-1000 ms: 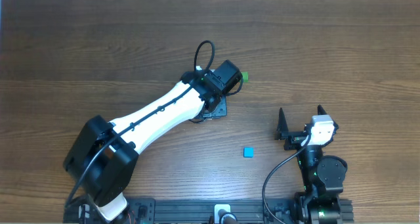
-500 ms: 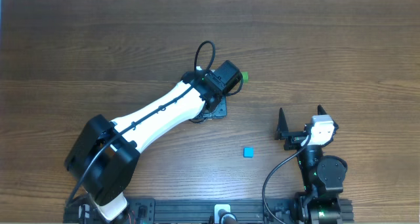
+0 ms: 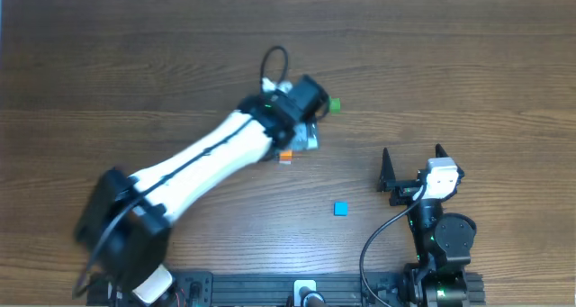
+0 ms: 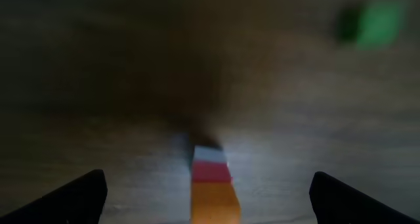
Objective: Stack Cubes
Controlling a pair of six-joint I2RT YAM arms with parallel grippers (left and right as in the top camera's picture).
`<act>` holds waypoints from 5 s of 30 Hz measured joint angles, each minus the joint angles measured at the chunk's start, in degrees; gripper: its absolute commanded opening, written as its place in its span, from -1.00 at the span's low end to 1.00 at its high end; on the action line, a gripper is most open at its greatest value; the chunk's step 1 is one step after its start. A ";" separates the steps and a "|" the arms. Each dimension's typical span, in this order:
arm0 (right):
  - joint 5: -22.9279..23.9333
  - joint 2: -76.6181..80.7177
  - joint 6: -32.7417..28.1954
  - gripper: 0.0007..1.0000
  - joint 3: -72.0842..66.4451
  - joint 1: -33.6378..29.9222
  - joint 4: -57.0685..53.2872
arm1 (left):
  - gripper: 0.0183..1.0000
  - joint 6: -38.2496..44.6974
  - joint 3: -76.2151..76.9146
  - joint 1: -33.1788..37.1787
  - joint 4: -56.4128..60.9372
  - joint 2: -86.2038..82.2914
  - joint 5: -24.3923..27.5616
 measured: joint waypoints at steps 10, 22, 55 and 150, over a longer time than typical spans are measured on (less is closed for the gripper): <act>0.00 0.00 0.00 0.98 0.00 0.00 0.00 | 0.94 8.20 0.33 12.52 10.47 -26.56 -4.85; 0.00 0.00 0.00 0.99 0.00 0.00 0.02 | 0.99 28.09 -30.60 32.09 46.90 -55.45 4.48; 0.00 0.00 -0.04 0.99 0.00 0.00 0.00 | 1.00 43.95 -76.02 47.17 44.52 -100.78 17.46; 6.29 117.44 17.03 0.98 87.01 17.94 -45.48 | 1.00 44.17 -76.08 47.39 44.46 -101.68 17.81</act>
